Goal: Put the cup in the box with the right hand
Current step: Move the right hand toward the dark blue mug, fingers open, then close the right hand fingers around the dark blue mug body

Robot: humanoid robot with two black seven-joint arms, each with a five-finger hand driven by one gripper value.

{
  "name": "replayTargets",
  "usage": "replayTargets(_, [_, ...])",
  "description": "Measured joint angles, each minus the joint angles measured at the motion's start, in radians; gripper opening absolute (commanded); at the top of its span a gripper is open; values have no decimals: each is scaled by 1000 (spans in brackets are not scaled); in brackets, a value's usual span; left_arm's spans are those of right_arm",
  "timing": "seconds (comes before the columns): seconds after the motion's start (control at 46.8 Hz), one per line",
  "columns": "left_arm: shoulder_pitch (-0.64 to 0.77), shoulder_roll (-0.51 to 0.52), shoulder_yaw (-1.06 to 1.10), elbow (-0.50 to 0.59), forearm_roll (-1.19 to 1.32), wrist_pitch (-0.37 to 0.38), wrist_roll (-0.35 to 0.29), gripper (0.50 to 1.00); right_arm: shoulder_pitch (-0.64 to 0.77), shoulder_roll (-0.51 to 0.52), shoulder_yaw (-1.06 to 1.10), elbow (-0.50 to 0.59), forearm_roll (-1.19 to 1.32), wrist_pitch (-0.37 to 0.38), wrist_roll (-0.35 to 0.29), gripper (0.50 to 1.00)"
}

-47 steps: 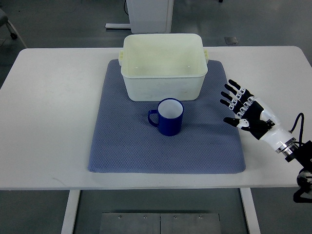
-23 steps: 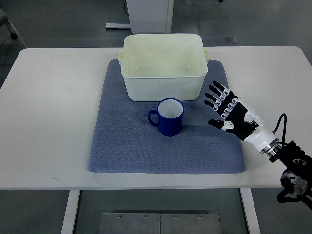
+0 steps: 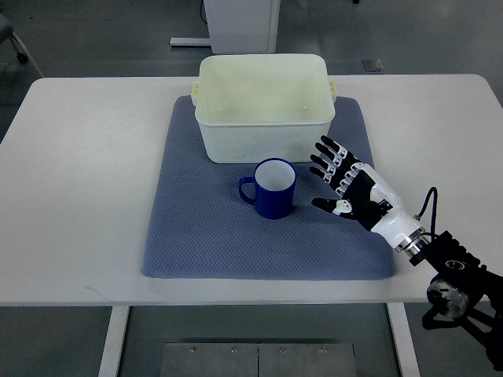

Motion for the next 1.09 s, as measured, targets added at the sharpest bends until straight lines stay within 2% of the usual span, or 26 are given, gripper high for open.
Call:
replayTargets(0.256, [0, 0, 0, 0, 0, 0, 0, 1000, 28, 60, -21, -33, -16, -63, 0, 998])
replayTargets(1.09, [0, 0, 0, 0, 0, 0, 0, 1000, 85, 153, -116, -111, -17, -182, 0, 998])
